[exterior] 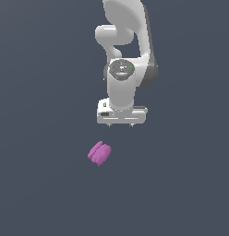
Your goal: Pick up the object and move it to a goal position.
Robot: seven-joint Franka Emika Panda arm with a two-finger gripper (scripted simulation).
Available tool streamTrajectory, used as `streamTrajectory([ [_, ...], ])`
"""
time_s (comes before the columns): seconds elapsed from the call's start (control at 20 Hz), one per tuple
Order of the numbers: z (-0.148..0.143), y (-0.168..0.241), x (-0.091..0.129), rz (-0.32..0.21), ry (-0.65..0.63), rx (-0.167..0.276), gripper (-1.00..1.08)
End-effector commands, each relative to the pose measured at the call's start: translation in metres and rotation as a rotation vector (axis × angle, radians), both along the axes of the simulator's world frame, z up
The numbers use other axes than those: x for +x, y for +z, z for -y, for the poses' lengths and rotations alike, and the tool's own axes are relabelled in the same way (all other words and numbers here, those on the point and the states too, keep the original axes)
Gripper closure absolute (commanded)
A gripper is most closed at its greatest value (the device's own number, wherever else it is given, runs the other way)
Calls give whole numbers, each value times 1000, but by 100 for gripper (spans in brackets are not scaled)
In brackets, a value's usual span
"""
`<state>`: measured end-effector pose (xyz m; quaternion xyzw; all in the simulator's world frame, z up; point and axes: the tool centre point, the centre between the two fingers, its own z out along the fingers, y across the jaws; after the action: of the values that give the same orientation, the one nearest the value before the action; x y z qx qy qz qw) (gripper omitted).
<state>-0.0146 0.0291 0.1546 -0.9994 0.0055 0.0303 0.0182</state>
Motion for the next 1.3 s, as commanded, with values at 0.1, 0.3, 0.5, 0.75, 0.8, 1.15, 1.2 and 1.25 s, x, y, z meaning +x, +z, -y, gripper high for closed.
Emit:
streamTrajectory([
  [0.1,0,1,1,1,2,-1,-92],
  [0.3,-3,6,5,13,20,-13,-92],
  [0.5,-7,13,7,24,46,-24,-92],
  [0.75,-7,13,7,23,44,-24,-92],
  [0.8,-6,12,8,23,38,-24,-92],
  [1.15,10,2,23,26,-61,-24,-92],
  [1.2,13,-1,26,26,-84,-24,-92],
  [1.25,17,-4,29,27,-108,-24,-92],
])
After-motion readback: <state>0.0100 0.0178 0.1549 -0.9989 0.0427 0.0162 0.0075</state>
